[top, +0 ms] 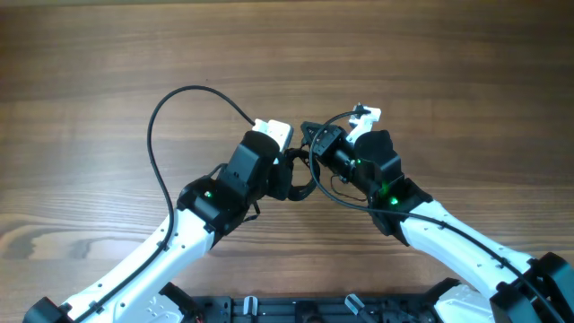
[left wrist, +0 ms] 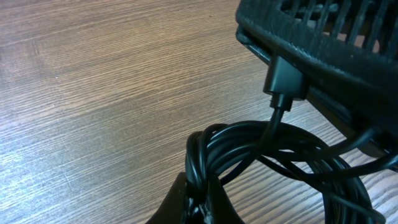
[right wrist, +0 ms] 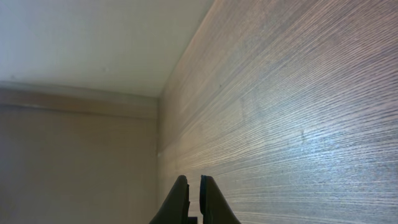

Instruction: Untangle cables

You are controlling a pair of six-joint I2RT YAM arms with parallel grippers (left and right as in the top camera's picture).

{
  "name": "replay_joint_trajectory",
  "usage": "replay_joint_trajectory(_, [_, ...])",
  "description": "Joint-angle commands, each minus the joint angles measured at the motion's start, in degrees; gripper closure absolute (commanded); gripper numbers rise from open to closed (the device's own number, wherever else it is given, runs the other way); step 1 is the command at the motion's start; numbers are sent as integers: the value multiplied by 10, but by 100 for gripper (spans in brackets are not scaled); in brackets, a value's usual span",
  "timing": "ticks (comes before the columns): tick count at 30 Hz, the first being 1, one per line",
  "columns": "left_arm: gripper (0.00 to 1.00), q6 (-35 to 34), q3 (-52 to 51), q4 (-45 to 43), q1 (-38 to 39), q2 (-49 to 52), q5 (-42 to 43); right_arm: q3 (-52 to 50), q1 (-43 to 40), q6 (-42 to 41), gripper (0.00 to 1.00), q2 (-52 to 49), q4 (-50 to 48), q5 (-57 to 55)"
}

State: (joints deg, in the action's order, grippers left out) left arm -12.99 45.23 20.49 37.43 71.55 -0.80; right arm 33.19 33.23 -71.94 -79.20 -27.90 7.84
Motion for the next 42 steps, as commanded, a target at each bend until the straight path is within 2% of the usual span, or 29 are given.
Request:
replay_joint_trajectory(1, [96, -3, 9, 17, -9, -5, -59, 6, -3, -3, 95, -3, -9, 8])
replay_joint_trajectory(3, [96, -34, 9, 23, -23, -5, -90, 6, -10, -18, 96, -3, -9, 19])
replay_joint_trajectory(9, [96, -72, 9, 3, -50, -5, -75, 6, -13, -21, 96, -3, -9, 47])
replay_joint_trajectory(15, [96, -67, 9, -45, -50, -5, 89, 6, -13, -16, 95, -3, 49, 41])
replay_joint_trajectory(21, [96, -68, 9, -54, -50, -5, 125, 6, -13, -16, 93, -3, 48, 43])
replay_joint_trajectory(26, [96, -76, 9, -98, -50, -5, 198, 6, -13, -16, 91, -3, 61, 43])
replay_joint_trajectory(28, [96, -94, 9, -99, -52, -5, 196, 6, -13, -16, 85, -3, 71, 43])
replay_joint_trajectory(30, [96, -124, 9, -99, -61, -5, 186, 5, -13, -16, 72, -3, 83, 42])
replay_joint_trajectory(33, [96, -154, 9, -98, -83, -5, 175, 5, -13, -13, 39, -3, 91, 36])
replay_joint_trajectory(34, [96, -163, 9, -98, -95, -5, 171, 5, -13, -5, 24, -3, 93, 31])
replay_joint_trajectory(36, [96, -182, 9, -98, -121, -5, 163, 5, -14, 8, 5, -3, 96, 30])
replay_joint_trajectory(37, [96, -193, 9, -98, -136, -5, 161, 6, -14, 10, 0, -3, 97, 30])
replay_joint_trajectory(42, [96, -263, 9, -95, -192, -5, 162, 5, -14, -5, 0, -3, 98, 37])
